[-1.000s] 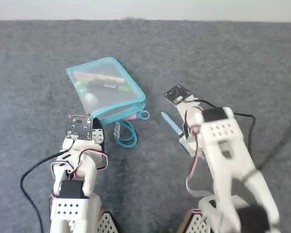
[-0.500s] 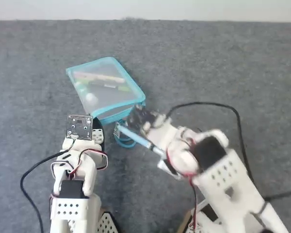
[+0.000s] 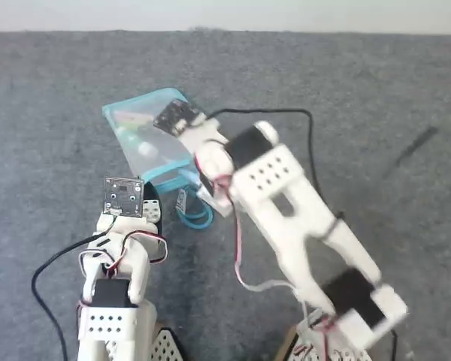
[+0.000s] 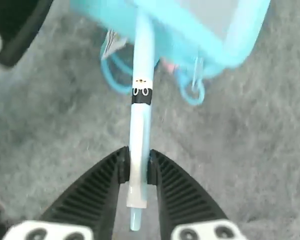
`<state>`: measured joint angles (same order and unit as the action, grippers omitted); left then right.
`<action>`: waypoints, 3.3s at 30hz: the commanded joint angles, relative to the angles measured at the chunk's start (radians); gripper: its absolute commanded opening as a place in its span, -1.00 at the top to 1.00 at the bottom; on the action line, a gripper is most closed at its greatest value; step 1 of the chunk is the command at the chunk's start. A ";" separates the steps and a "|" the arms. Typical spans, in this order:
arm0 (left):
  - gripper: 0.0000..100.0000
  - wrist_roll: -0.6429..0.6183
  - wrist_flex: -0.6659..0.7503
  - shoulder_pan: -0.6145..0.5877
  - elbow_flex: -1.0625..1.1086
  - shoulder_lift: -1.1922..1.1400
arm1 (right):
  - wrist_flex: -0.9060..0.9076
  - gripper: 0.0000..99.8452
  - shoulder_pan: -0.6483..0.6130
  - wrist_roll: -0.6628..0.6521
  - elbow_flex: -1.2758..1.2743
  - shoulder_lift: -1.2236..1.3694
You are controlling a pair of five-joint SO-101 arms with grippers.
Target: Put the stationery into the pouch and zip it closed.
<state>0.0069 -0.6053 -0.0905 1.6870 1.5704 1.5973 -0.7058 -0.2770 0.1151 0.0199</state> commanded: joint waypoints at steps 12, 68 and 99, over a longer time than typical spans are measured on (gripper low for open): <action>0.97 0.009 0.025 0.002 -0.021 0.015 | 0.001 0.98 -0.015 0.106 0.621 0.463; 0.97 0.009 0.025 0.003 -0.022 0.015 | -0.429 0.61 0.028 0.055 0.017 0.084; 0.97 0.009 0.025 0.003 -0.021 0.015 | -0.624 0.61 0.005 0.044 -0.408 -0.165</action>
<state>0.0069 -0.6053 -0.0921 1.6886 1.5704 1.0035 -0.7058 -0.2309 -0.3360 -0.1765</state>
